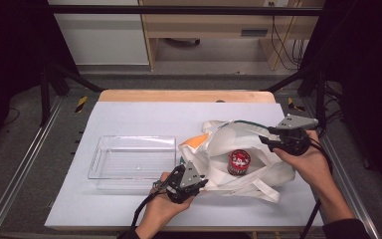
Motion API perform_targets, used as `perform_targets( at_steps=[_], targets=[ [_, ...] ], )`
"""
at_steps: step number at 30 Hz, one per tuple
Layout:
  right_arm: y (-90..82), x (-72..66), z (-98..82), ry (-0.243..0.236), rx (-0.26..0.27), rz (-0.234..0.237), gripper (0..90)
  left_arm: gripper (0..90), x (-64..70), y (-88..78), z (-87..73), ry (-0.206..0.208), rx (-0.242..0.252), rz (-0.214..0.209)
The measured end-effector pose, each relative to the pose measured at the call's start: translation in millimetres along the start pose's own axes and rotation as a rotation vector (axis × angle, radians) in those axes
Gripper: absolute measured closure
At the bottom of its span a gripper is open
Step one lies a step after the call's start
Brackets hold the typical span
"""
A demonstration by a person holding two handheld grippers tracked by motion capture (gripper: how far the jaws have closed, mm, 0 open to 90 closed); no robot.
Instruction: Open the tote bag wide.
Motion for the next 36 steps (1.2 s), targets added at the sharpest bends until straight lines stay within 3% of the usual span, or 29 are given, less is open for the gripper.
perform_targets(
  at_steps=[2, 5, 11, 14, 17, 21, 23, 27, 30, 36],
  targets=[
    [8.0, -10.9, -5.1, -0.016, -0.029, 0.028, 55.8, 81.6, -0.1, 0.0, 0.6, -0.005, 0.005, -0.002],
    [14.5, -14.2, -12.5, -0.026, -0.064, 0.025, 55.9, 81.6, 0.0, 0.1, 1.0, -0.004, 0.007, -0.003],
    [22.9, -13.8, -23.5, -0.040, -0.094, 0.022, 56.3, 81.5, -0.6, 0.9, 1.4, -0.004, 0.008, -0.002],
    [31.1, -13.0, -31.8, -0.050, -0.136, 0.025, 57.5, 81.6, -0.4, 2.0, 1.7, -0.004, 0.006, 0.001],
    [33.9, -13.3, -33.5, -0.054, -0.142, 0.031, 64.4, 81.6, -0.2, 1.7, 1.5, -0.001, 0.005, 0.000],
    [37.9, -12.2, -33.1, -0.065, -0.158, 0.037, 85.1, 81.6, 0.0, 2.5, -0.3, -0.001, -0.004, -0.002],
    [39.9, -10.5, -31.7, -0.065, -0.159, 0.024, 88.4, 81.7, 0.1, 2.9, -1.5, 0.002, -0.010, -0.003],
    [43.3, -1.7, -27.9, -0.036, -0.156, -0.036, 89.4, 82.0, 0.8, 3.7, -4.1, 0.013, -0.030, -0.005],
    [52.4, 9.3, -29.0, 0.027, -0.165, -0.073, 89.5, 82.1, 2.0, 5.2, -6.7, 0.027, -0.044, 0.000],
    [64.6, 20.0, -37.0, 0.104, -0.184, -0.101, 89.5, 82.1, 2.5, 6.3, -9.9, 0.025, -0.055, -0.003]
  ],
)
Point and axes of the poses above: each handheld gripper's, and its own axes: y roughly forward along the jaws, z roughly out of its top, x roughly to its right, the point moved 4 cm from there along y, roughly forward along the jaws, and after that the axes turned 3 degrees about x, right-handed, at the moved point
